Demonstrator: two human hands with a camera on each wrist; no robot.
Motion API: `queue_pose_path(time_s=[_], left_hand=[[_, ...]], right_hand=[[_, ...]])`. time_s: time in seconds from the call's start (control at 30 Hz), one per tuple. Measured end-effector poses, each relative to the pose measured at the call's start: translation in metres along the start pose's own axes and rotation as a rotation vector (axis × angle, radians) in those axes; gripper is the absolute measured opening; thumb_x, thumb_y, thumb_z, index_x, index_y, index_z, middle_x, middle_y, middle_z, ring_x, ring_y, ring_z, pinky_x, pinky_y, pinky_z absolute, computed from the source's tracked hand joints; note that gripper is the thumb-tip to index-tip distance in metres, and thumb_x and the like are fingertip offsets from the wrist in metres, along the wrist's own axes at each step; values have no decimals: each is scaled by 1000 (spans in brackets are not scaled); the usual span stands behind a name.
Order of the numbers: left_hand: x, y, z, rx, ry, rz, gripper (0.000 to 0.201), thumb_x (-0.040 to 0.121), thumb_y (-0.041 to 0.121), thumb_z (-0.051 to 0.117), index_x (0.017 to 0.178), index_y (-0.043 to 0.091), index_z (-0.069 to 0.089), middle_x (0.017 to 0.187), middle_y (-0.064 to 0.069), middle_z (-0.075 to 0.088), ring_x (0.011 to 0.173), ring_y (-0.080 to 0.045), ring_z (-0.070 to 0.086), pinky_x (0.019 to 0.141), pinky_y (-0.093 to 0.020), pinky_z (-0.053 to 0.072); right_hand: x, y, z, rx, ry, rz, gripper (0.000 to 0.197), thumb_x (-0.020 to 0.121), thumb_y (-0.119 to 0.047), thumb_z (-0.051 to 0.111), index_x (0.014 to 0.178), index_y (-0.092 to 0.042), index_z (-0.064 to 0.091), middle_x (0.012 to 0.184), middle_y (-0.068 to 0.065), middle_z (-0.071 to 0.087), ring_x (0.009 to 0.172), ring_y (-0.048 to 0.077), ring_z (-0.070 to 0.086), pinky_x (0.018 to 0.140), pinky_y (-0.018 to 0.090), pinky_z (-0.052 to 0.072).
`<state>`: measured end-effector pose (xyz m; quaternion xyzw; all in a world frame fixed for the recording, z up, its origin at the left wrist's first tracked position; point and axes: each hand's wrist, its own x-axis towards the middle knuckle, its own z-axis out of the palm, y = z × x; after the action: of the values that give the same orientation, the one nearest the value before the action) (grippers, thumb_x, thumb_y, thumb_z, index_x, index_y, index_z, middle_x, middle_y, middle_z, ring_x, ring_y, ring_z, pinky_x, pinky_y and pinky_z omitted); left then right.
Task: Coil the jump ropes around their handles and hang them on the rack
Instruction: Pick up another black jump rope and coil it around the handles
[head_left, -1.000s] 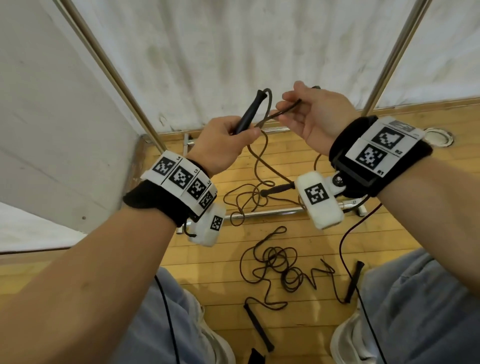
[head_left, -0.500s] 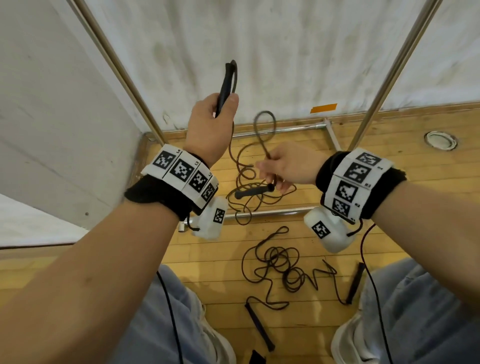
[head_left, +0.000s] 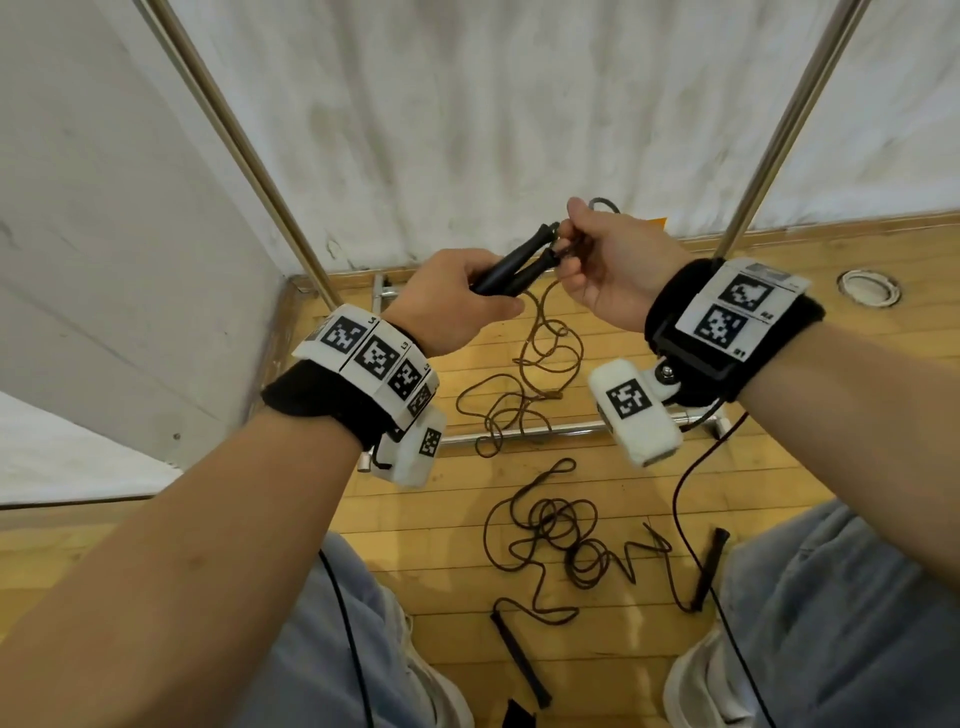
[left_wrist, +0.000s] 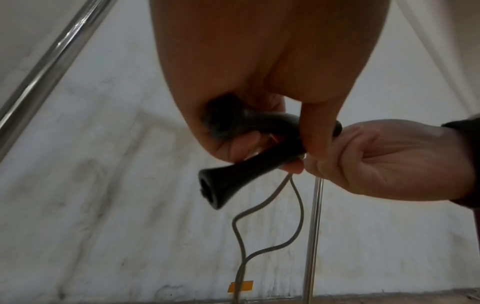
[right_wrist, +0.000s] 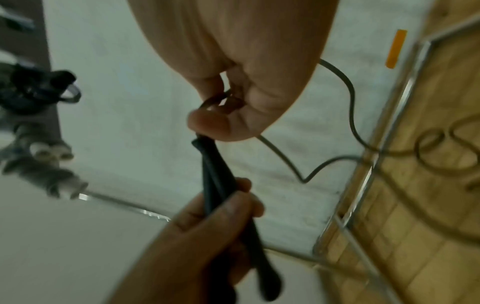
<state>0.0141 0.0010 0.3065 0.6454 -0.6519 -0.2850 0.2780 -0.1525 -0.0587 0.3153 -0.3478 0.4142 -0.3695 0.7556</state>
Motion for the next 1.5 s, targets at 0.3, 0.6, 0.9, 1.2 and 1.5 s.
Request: queue_pose_path(time_s=[0.3, 0.6, 0.9, 1.2, 1.5], left_hand=[[-8, 4, -6, 0, -19, 118, 15, 92, 27, 61, 97, 14, 65, 75, -1, 60, 63, -9, 52, 64, -21, 43], [-12, 6, -13, -3, -95, 136, 16, 98, 34, 49, 86, 25, 54, 71, 6, 60, 67, -7, 62, 69, -23, 50], [-14, 7, -15, 80, 42, 110, 20, 97, 38, 50, 91, 20, 56, 67, 5, 57, 56, -9, 55, 62, -30, 50], [-13, 9, -15, 171, 149, 179, 23, 92, 37, 60, 108, 20, 61, 72, 5, 63, 65, -14, 62, 67, -38, 54], [-13, 12, -3, 279, 131, 199, 28, 96, 35, 54, 119, 20, 54, 75, 11, 55, 66, -9, 55, 59, -29, 47]], right_hand=[[-1, 8, -2, -898, 332, -645, 38, 93, -55, 40, 74, -22, 42, 66, -11, 41, 56, 3, 39, 55, 18, 35], [-20, 0, 16, -739, 62, -680, 42, 97, -36, 45, 59, -18, 42, 49, -9, 34, 43, 9, 38, 52, 30, 41], [-18, -2, 15, -774, 132, -785, 18, 87, -33, 61, 74, -23, 70, 59, -13, 56, 58, 0, 48, 58, 13, 39], [-11, -6, 6, -843, 244, -683, 36, 95, -30, 51, 61, -21, 56, 51, -10, 37, 42, 0, 37, 46, 9, 30], [-12, -16, 0, -739, 259, -627, 36, 97, -33, 45, 79, -7, 61, 56, 0, 41, 53, 17, 43, 57, 29, 38]])
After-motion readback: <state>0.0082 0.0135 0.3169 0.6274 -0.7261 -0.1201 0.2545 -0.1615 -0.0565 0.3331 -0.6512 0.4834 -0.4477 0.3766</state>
